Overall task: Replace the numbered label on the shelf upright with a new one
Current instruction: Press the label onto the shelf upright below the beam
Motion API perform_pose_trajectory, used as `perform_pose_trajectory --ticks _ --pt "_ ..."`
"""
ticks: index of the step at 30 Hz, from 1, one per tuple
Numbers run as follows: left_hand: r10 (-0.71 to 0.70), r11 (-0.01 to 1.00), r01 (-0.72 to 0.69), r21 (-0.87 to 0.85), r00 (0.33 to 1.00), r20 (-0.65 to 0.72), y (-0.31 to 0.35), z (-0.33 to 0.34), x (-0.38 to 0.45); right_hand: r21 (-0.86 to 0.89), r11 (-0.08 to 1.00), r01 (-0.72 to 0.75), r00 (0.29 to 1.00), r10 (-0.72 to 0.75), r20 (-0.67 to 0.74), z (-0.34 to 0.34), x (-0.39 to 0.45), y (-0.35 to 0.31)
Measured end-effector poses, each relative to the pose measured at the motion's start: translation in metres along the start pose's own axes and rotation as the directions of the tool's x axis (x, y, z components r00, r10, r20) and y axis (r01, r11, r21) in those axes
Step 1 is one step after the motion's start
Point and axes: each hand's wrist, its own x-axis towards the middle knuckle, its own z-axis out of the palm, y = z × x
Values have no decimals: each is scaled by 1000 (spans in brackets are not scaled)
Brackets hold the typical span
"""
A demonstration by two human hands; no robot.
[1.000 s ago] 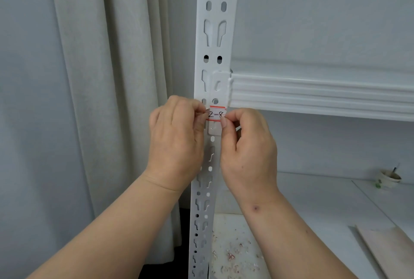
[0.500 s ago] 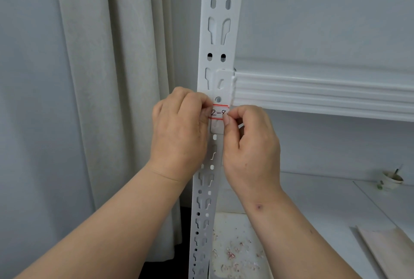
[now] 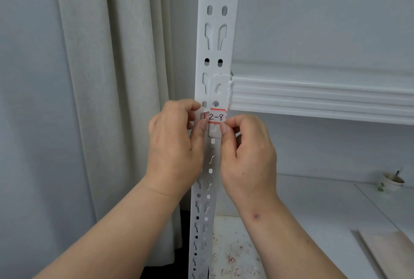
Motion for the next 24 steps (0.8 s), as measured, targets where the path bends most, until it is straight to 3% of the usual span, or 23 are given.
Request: perform_pose_trajectory --ticks 12,19,24 --pt "192 967 -190 170 981 4 -5 1 13 28 1000 0 1000 0 -8 -1 6 -2" --pt "121 970 -132 203 990 68 -3 1 7 21 1000 -13 1000 13 -7 0 -1 0" --pt "23 994 -27 110 999 44 0 0 -5 18 1000 -17 1000 17 -4 -1 -2 -1"
